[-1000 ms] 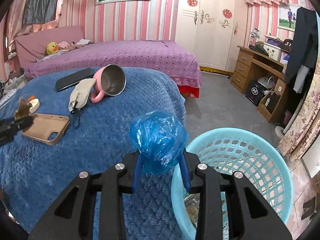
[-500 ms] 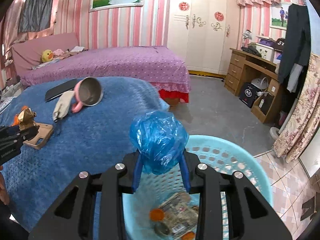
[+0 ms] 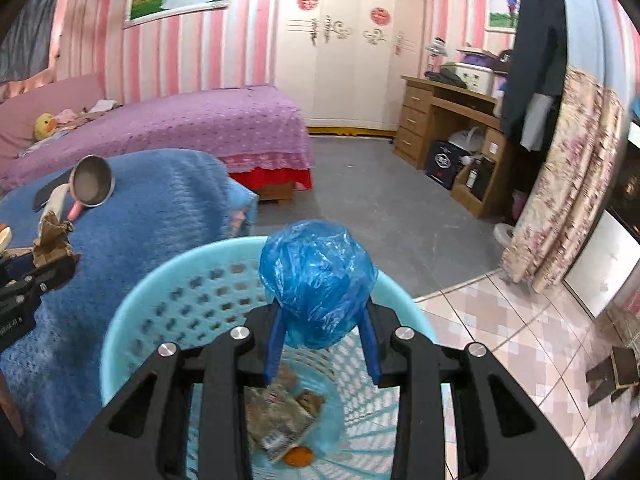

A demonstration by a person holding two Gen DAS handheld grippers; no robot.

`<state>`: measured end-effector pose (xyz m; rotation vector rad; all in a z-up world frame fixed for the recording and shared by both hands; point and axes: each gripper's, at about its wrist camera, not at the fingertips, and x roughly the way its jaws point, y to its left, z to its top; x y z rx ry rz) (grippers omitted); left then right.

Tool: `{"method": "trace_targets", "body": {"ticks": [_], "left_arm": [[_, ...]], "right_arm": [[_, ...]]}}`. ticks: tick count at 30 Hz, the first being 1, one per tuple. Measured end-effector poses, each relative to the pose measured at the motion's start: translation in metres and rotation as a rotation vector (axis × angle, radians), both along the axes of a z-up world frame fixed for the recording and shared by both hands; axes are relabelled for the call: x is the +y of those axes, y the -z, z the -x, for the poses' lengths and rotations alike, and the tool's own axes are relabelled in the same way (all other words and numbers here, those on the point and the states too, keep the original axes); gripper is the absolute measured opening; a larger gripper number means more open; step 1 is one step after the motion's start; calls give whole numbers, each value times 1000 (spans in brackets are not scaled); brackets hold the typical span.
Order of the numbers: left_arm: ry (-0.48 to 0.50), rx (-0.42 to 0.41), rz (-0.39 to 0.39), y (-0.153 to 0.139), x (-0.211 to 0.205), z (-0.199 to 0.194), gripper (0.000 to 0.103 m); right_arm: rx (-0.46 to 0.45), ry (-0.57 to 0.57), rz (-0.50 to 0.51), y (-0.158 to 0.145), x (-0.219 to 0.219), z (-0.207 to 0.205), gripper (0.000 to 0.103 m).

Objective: Collect trash
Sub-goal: 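Open the left gripper over the basket dropping the brown paper while the right gripper releases the blue bag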

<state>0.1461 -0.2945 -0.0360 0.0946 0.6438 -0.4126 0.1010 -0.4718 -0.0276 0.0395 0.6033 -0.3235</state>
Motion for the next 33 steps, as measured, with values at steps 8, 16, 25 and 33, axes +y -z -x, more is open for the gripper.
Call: {"method": "trace_targets", "body": {"ticks": [8, 16, 25, 33], "left_arm": [[93, -8, -31, 4, -57, 13, 44], [74, -28, -44, -5, -63, 10, 85], [-42, -17, -40, -9, -12, -14, 92], [-108, -33, -38, -14, 20, -16, 93]], "right_arm": [[-33, 73, -44, 0, -33, 20, 33], [-49, 72, -53, 0, -36, 22, 33], [-37, 46, -32, 0, -26, 17, 33], [-31, 61, 23, -3, -6, 9, 71]]}}
